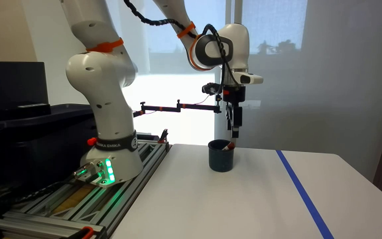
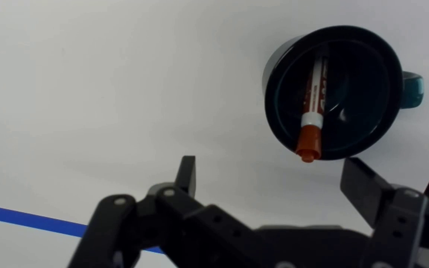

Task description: Remove the marker from the mug

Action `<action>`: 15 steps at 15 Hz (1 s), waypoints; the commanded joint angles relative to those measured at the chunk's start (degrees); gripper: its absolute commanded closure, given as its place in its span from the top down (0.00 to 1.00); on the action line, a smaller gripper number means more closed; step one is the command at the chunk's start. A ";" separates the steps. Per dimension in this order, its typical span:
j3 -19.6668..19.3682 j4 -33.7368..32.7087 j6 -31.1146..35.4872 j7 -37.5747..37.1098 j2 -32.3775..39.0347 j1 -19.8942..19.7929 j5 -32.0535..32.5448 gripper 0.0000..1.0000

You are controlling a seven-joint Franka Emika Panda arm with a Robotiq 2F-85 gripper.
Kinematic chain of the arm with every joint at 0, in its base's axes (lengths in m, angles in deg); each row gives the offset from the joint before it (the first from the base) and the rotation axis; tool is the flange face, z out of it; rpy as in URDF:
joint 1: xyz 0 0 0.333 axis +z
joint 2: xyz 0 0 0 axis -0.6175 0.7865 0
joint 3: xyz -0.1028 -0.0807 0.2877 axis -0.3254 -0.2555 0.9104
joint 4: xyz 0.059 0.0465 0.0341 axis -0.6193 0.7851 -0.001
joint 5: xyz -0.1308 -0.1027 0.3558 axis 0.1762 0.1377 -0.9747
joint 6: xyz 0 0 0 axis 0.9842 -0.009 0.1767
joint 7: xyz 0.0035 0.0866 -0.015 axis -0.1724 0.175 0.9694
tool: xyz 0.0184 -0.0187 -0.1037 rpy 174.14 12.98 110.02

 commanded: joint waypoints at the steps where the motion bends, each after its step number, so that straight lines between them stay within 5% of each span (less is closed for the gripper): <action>1: -0.25 -0.03 3.06 1.06 2.31 1.40 -0.44 1.00; 15: 1.07 -0.02 6.27 -5.94 6.27 2.13 2.56 1.00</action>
